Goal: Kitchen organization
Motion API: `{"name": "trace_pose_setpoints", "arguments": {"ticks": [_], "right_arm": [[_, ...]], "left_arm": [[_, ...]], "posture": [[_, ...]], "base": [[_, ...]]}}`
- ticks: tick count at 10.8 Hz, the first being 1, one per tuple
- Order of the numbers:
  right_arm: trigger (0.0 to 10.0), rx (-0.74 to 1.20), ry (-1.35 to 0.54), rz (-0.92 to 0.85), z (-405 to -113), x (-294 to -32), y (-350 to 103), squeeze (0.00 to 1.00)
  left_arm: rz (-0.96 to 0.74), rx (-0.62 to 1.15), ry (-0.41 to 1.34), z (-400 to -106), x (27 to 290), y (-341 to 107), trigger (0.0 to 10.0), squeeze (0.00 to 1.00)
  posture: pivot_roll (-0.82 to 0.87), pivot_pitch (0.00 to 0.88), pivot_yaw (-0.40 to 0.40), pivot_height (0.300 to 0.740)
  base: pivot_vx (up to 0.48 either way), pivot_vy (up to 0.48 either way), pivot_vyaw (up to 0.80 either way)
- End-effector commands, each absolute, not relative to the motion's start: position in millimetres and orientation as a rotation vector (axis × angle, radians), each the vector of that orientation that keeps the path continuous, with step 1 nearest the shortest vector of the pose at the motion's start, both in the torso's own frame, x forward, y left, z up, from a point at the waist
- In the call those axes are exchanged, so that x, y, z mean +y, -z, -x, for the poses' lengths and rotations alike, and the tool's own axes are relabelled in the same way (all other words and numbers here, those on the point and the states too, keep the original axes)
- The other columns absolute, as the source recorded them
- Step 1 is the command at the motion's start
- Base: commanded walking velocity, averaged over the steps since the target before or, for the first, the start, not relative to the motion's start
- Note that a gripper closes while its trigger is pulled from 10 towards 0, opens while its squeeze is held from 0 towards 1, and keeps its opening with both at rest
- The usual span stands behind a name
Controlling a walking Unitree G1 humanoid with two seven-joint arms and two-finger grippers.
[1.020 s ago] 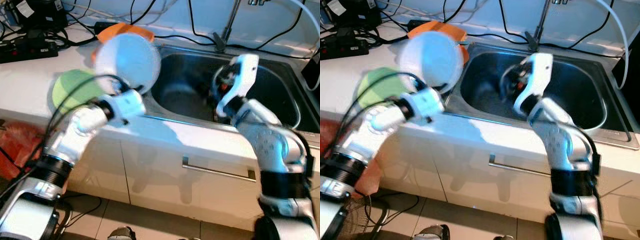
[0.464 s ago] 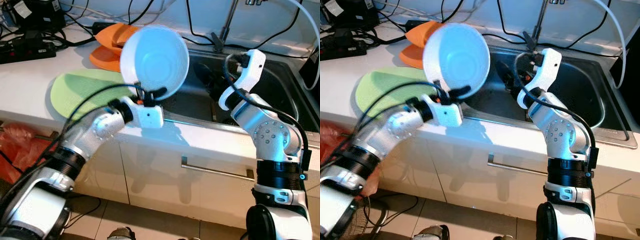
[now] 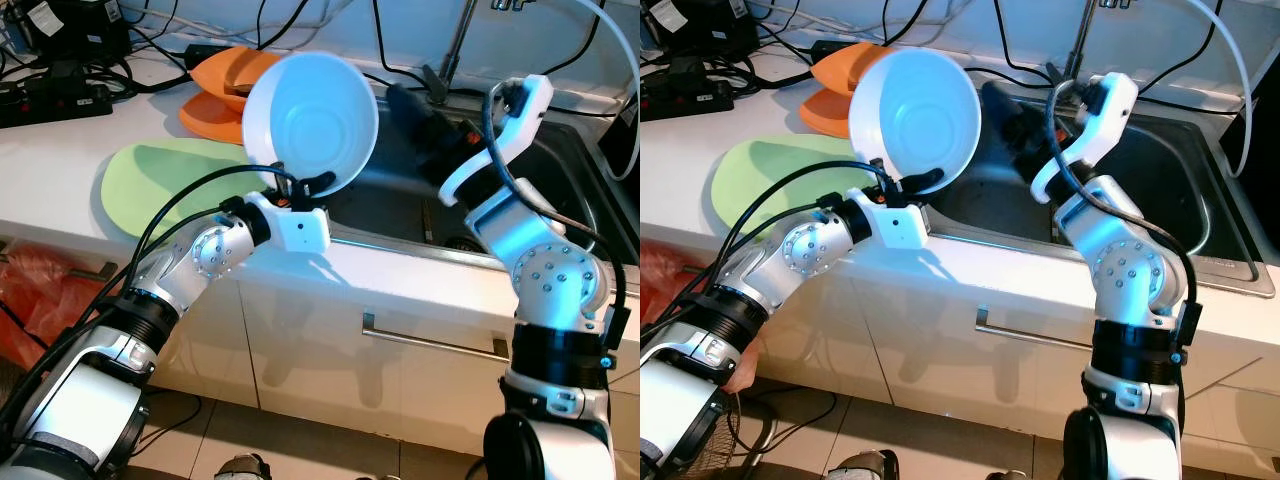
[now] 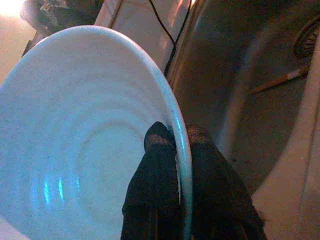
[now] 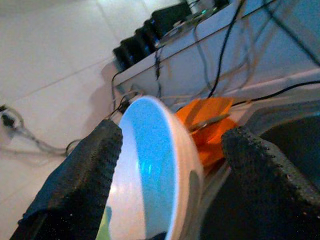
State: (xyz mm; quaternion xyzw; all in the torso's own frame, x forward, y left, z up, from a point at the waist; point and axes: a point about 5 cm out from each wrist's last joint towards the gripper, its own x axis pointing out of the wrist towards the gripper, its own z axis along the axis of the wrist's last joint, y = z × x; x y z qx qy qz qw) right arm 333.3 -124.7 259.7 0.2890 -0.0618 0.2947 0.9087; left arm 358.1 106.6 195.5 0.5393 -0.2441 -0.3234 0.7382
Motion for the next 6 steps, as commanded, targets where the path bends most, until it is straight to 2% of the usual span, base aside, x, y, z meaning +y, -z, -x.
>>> {"name": "trace_pose_setpoints", "arguments": {"ticks": [1,3,6], "right_arm": [[10.0,-0.131,-0.645,-0.582,-327.8,-122.0,-261.1,0.00],[10.0,-0.112,-0.662,-0.563,-326.6,-119.1,-256.8,0.00],[10.0,-0.052,-0.612,-0.443,-334.7,-116.6,-246.8,0.00]], "left_arm": [[-1.185,-0.610,0.697,-359.1,100.0,-210.2,0.0,0.00],[-1.183,-0.624,0.705,-357.8,96.5,-210.0,0.0,0.00],[-1.142,-0.706,0.730,-349.2,79.4,-212.1,0.0,0.00]], "posture": [[0.06,0.068,-0.048,0.740],[0.06,0.068,-0.046,0.740],[0.06,0.067,-0.049,0.740]], "base": [[0.000,0.000,0.00],[0.000,0.000,0.00],[0.000,0.000,0.00]]}}
